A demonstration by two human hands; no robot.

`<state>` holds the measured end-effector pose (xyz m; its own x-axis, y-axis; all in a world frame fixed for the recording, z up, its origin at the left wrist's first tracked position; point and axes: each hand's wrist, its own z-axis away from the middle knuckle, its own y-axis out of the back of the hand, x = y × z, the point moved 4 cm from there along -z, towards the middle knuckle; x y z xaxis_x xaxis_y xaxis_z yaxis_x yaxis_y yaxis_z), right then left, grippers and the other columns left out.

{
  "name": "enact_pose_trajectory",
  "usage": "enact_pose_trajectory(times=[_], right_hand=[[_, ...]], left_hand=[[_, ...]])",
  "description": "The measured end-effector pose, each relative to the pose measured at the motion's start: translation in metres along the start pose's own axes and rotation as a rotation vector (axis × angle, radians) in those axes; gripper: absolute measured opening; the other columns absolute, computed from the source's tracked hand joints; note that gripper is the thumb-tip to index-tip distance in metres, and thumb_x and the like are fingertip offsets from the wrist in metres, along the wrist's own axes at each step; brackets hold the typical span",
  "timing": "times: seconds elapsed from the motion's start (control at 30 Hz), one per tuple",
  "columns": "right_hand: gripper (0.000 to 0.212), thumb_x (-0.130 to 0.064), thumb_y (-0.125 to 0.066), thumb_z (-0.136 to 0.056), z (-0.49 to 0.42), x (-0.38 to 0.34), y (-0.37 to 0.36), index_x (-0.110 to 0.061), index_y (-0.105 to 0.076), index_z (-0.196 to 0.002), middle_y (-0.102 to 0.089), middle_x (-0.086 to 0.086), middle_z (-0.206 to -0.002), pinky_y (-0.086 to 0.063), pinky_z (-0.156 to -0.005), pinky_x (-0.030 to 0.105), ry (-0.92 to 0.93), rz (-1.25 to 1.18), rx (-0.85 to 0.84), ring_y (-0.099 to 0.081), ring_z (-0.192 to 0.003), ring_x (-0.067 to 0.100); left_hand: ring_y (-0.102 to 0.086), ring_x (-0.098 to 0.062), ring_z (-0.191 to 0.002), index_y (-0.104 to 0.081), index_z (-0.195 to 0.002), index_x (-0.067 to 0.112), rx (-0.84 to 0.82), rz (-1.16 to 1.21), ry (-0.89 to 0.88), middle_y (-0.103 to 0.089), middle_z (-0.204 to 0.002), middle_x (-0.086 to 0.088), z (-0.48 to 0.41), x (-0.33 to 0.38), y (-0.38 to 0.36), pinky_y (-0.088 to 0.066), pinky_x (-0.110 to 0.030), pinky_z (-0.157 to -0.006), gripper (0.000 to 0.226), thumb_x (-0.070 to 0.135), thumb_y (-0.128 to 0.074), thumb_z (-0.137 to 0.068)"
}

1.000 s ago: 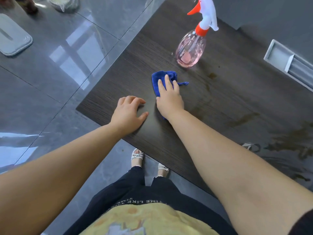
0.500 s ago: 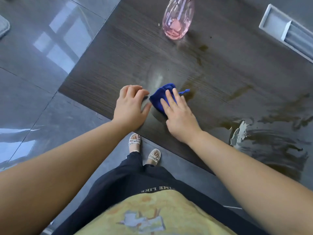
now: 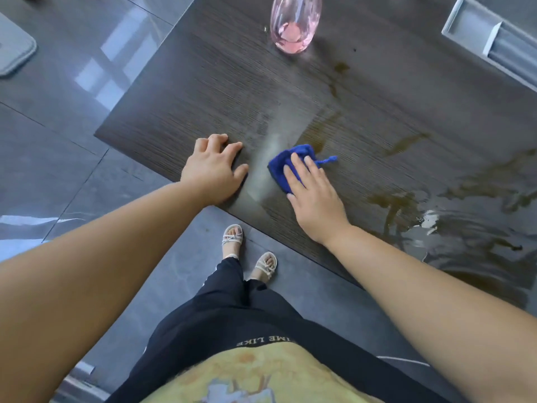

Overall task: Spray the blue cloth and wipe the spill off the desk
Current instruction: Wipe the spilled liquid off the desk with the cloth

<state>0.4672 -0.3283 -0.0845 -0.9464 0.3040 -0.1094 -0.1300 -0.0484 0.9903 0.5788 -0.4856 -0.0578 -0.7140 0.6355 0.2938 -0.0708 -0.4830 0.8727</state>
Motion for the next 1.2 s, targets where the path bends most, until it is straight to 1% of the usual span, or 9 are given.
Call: enact_pose_trajectory(times=[0.1, 0.2, 0.33, 0.57, 0.8, 0.9, 1.03, 1.1, 1.2], right_hand=[[0.059, -0.034, -0.029, -0.088, -0.026, -0.033, -0.003, -0.005, -0.048, -0.135, -0.04, 0.017, -0.145, -0.032, -0.106, 0.05, -0.193, -0.045, -0.004, -0.038, -0.132, 0.038], [0.053, -0.032, -0.035, -0.088, -0.016, -0.06, -0.006, -0.006, -0.052, -0.132, -0.045, 0.016, -0.142, -0.034, -0.106, 0.048, -0.004, -0.038, -0.018, -0.043, -0.13, 0.037], [0.048, -0.029, -0.039, -0.091, 0.023, -0.023, -0.007, -0.008, -0.051, -0.133, -0.044, 0.013, -0.143, -0.037, -0.107, 0.047, 0.205, -0.011, 0.005, -0.042, -0.131, 0.033], [0.056, -0.038, -0.028, -0.092, -0.03, -0.035, -0.005, -0.012, -0.043, -0.14, -0.038, 0.015, -0.147, -0.028, -0.109, 0.05, -0.41, -0.07, 0.082, -0.034, -0.135, 0.038], [0.048, -0.032, -0.037, -0.092, 0.028, -0.044, -0.012, -0.02, -0.046, -0.138, -0.04, 0.007, -0.147, -0.033, -0.109, 0.046, -0.058, 0.004, -0.012, -0.038, -0.134, 0.03], [0.048, -0.031, -0.036, -0.095, 0.023, -0.013, -0.005, -0.016, -0.045, -0.139, -0.038, 0.011, -0.148, -0.034, -0.107, 0.051, -0.266, -0.047, 0.015, -0.036, -0.135, 0.034], [0.051, -0.031, -0.035, -0.1, -0.027, -0.009, -0.002, -0.02, -0.025, -0.148, -0.014, 0.009, -0.157, -0.011, -0.115, 0.045, -0.656, -0.139, 0.033, -0.011, -0.144, 0.033], [0.051, -0.034, -0.033, -0.098, -0.038, -0.025, -0.003, -0.019, -0.03, -0.147, -0.021, 0.011, -0.155, -0.016, -0.114, 0.047, -0.634, -0.112, 0.038, -0.018, -0.142, 0.035], [0.051, -0.032, -0.035, -0.091, -0.012, -0.04, -0.008, -0.015, -0.046, -0.138, -0.04, 0.011, -0.146, -0.03, -0.108, 0.049, -0.317, -0.071, 0.029, -0.036, -0.134, 0.036]], left_hand=[[-0.015, -0.032, -0.136, -0.027, -0.146, 0.025, -0.063, -0.038, -0.003, -0.019, -0.151, -0.008, -0.001, 0.0, 0.002, -0.021, -0.04, -0.113, 0.055, 0.04, -0.04, -0.095], [-0.013, -0.032, -0.137, -0.024, -0.147, 0.023, -0.094, -0.058, -0.013, -0.017, -0.152, -0.009, -0.002, 0.001, 0.003, -0.019, -0.039, -0.113, 0.057, 0.036, -0.041, -0.093], [-0.01, -0.032, -0.137, -0.02, -0.148, 0.023, -0.142, -0.094, -0.033, -0.014, -0.153, -0.007, -0.002, 0.001, 0.006, -0.023, -0.04, -0.111, 0.06, 0.038, -0.04, -0.093], [-0.018, -0.029, -0.132, -0.027, -0.145, 0.027, -0.174, -0.113, -0.064, -0.022, -0.147, -0.004, -0.007, -0.004, 0.015, -0.034, -0.038, -0.101, 0.053, 0.037, -0.035, -0.094], [-0.01, -0.026, -0.138, -0.038, -0.136, 0.021, -0.077, -0.009, -0.093, -0.017, -0.15, -0.003, -0.009, 0.01, 0.018, -0.028, -0.041, -0.105, 0.048, 0.033, -0.043, -0.09], [0.002, -0.029, -0.142, -0.023, -0.145, 0.025, -0.092, -0.106, -0.2, -0.005, -0.156, -0.003, -0.018, 0.015, 0.019, -0.015, -0.043, -0.113, 0.065, 0.044, -0.047, -0.086], [0.012, -0.031, -0.143, 0.004, -0.149, 0.029, -0.229, -0.241, -0.22, 0.006, -0.156, 0.0, -0.036, 0.006, 0.016, -0.004, -0.054, -0.115, 0.126, 0.077, -0.065, -0.054], [0.013, -0.032, -0.143, 0.007, -0.148, 0.029, -0.271, -0.331, -0.237, 0.009, -0.156, -0.002, -0.038, 0.002, 0.012, -0.004, -0.059, -0.113, 0.139, 0.079, -0.069, -0.043], [0.013, -0.035, -0.142, 0.008, -0.148, 0.028, -0.281, -0.42, -0.265, 0.012, -0.156, -0.006, -0.039, 0.004, 0.011, -0.006, -0.063, -0.111, 0.143, 0.077, -0.072, -0.04]])
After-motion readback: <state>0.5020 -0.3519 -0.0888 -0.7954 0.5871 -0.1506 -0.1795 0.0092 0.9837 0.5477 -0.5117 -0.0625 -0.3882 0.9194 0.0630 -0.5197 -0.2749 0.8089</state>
